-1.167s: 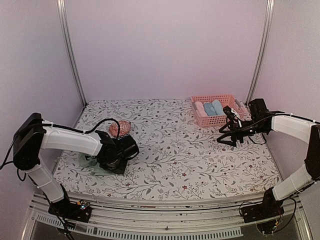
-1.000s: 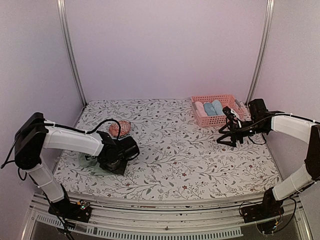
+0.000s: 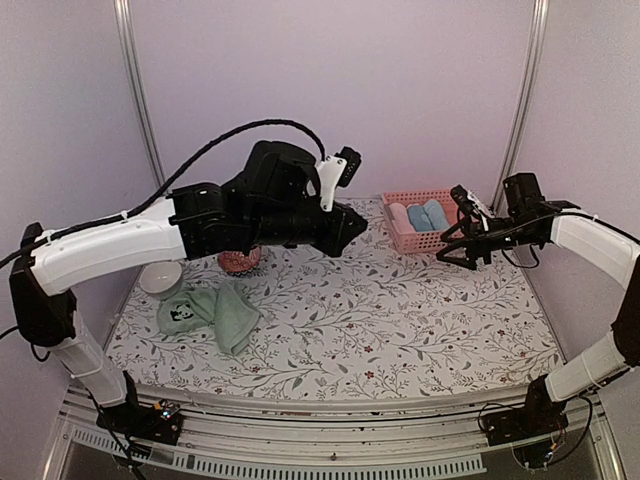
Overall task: Roll the towels
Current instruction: Pick up the towel from the center of the board.
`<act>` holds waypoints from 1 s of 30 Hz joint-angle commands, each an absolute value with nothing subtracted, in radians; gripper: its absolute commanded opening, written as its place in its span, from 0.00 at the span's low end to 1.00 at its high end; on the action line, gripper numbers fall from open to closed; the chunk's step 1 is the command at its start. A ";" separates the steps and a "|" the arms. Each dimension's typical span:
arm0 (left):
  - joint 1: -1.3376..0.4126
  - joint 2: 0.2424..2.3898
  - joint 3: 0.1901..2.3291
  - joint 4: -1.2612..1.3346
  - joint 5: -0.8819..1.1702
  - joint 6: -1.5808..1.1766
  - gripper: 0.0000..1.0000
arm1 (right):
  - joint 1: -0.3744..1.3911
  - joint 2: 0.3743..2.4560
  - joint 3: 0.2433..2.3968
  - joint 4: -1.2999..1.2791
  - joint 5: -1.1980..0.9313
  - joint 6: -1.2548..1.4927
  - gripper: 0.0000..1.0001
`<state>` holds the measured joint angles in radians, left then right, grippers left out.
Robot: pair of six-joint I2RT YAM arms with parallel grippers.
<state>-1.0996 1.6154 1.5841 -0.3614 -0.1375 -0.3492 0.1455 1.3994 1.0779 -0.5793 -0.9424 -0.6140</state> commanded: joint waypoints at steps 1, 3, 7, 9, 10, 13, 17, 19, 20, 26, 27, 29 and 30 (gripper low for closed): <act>-1.034 1.689 1.573 -0.656 -0.338 -0.440 0.32 | 0.160 1.395 1.139 -0.711 -0.892 -0.630 0.79; -0.987 1.682 1.504 -0.798 -0.428 -0.518 0.45 | 0.161 1.397 1.139 -0.725 -0.879 -0.650 0.78; -0.962 1.589 1.255 -0.750 -0.445 -0.546 0.57 | 0.161 1.396 1.065 -0.634 -0.918 -0.631 0.78; -0.957 1.597 1.205 -0.734 -0.452 -0.562 0.59 | 0.161 1.416 1.040 -0.592 -0.936 -0.620 0.77; -0.957 1.619 1.202 -0.750 -0.471 -0.567 0.59 | 0.161 1.428 1.030 -0.576 -0.942 -0.617 0.77; -0.957 1.707 1.220 -0.821 -0.516 -0.568 0.57 | 0.162 1.467 1.028 -0.574 -0.935 -0.622 0.75; -0.957 1.773 1.213 -0.791 -0.516 -0.541 0.54 | 0.162 1.480 1.008 -0.577 -0.957 -0.630 0.74; -0.955 1.801 1.217 -0.768 -0.503 -0.523 0.53 | 0.162 1.479 1.000 -0.573 -0.952 -0.634 0.74; -0.953 1.818 1.222 -0.764 -0.498 -0.517 0.51 | 0.163 1.476 0.998 -0.571 -0.949 -0.634 0.74; -0.947 1.917 1.278 -0.818 -0.534 -0.527 0.42 | 0.163 1.465 0.984 -0.571 -0.945 -0.641 0.74; -0.947 1.925 1.281 -0.827 -0.540 -0.531 0.42 | 0.163 1.464 0.983 -0.571 -0.942 -0.642 0.74; -0.946 1.939 1.282 -0.849 -0.561 -0.542 0.42 | 0.161 1.465 0.983 -0.571 -0.941 -0.645 0.74; -0.947 1.945 1.281 -0.862 -0.575 -0.551 0.42 | 0.162 1.466 0.985 -0.572 -0.941 -0.646 0.74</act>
